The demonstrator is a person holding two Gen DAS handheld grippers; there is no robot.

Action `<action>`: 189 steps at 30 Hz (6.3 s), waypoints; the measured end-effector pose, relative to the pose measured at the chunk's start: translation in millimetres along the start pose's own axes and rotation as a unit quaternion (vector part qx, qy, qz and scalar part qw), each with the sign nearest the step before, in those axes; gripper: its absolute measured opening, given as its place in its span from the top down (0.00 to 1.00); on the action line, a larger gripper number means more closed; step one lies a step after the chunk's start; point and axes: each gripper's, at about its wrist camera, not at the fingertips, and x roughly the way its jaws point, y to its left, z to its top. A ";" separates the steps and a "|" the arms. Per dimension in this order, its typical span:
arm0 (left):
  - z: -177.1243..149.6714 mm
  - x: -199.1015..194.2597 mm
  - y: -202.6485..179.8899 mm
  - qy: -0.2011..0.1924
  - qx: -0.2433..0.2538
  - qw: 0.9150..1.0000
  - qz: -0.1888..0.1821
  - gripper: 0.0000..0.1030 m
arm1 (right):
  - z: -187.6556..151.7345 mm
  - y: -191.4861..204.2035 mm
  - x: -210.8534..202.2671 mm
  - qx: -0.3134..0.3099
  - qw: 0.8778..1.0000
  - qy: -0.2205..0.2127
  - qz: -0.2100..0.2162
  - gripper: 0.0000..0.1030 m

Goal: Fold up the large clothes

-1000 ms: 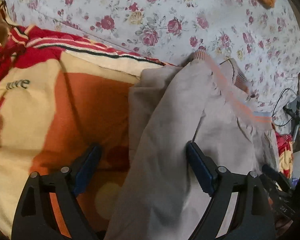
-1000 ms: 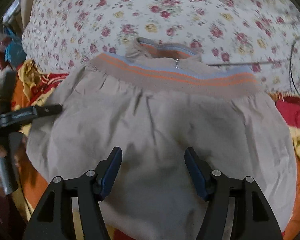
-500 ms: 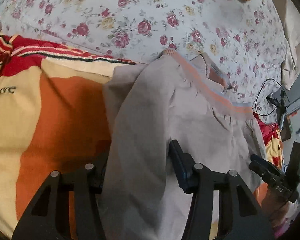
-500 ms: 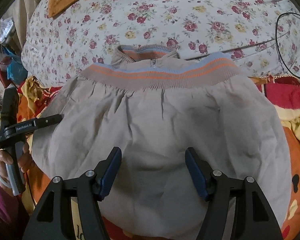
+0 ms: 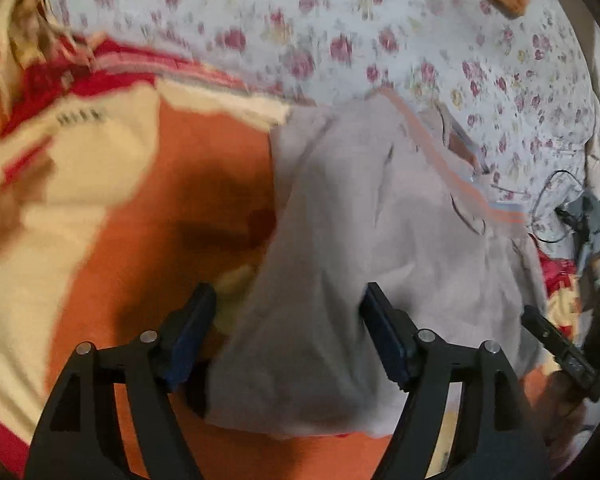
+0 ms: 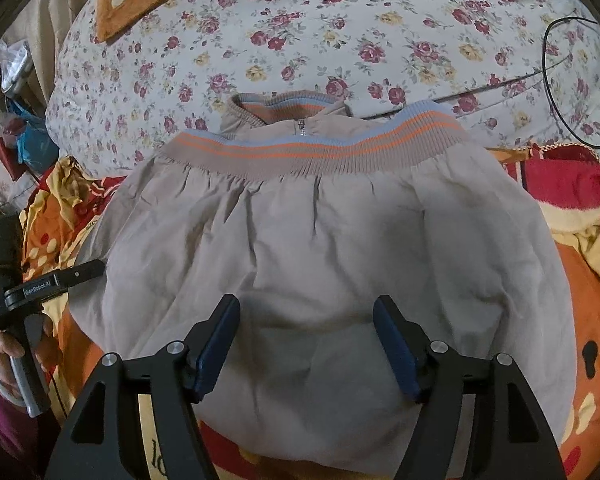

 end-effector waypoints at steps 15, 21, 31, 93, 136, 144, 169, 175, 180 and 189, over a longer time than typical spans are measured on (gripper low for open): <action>14.9 11.3 -40.5 0.013 0.036 0.997 -0.067 0.38 | 5.1 -7.7 6.2 0.026 1.000 -0.003 0.012 0.31; 8.0 5.1 -60.5 -0.009 0.064 0.997 -0.037 0.79 | 19.6 -15.6 14.0 -0.002 0.999 -0.033 -0.028 0.55; 13.6 -70.0 -151.1 -0.060 0.126 0.984 -0.114 0.88 | 23.4 -38.9 14.0 0.034 0.999 -0.014 -0.001 0.62; -64.8 12.4 -217.6 -0.007 0.279 0.960 -0.007 0.24 | -23.2 -82.0 -61.8 0.061 0.998 -0.010 -0.001 0.95; -22.6 76.7 -193.1 0.087 0.134 0.981 -0.109 0.08 | -2.9 -156.5 -42.7 0.121 0.992 -0.032 -0.002 0.14; -24.0 54.5 -212.6 0.093 0.171 0.970 -0.146 0.70 | -1.1 -150.0 -11.7 0.169 0.978 -0.006 0.121 0.74; -116.4 -52.6 -143.0 0.010 0.169 0.986 0.008 0.37 | -43.5 55.8 -87.3 0.003 0.996 -0.057 0.063 0.53; -122.4 -59.0 -142.7 -0.012 0.173 0.985 0.010 0.18 | -44.8 11.9 -14.2 0.004 0.992 -0.033 -0.121 0.57; -129.5 -46.1 -151.0 -0.006 0.193 0.981 0.023 0.18 | -52.0 -5.8 -50.1 0.037 0.994 -0.038 -0.095 0.52; -134.3 -47.7 -153.0 -0.016 0.197 0.980 0.026 0.18 | -108.4 52.0 -109.1 -0.059 0.996 -0.043 -0.051 0.57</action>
